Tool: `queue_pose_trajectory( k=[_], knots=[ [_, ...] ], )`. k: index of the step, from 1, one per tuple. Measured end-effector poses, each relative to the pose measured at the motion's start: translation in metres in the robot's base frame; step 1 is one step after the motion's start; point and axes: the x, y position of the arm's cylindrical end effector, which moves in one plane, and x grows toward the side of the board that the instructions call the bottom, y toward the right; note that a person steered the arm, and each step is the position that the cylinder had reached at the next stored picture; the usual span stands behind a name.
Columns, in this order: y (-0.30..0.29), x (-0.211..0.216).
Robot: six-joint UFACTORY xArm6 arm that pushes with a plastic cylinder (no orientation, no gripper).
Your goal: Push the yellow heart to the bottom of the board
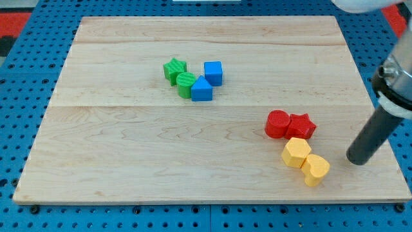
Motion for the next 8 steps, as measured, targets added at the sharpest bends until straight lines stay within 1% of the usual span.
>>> queue_pose_trajectory(
  k=[1, 2, 5, 7, 8],
  knots=[
    [-0.064, 0.017],
    [-0.117, 0.019],
    [-0.078, 0.002],
    [-0.011, -0.034],
    [-0.026, -0.05]
  ],
)
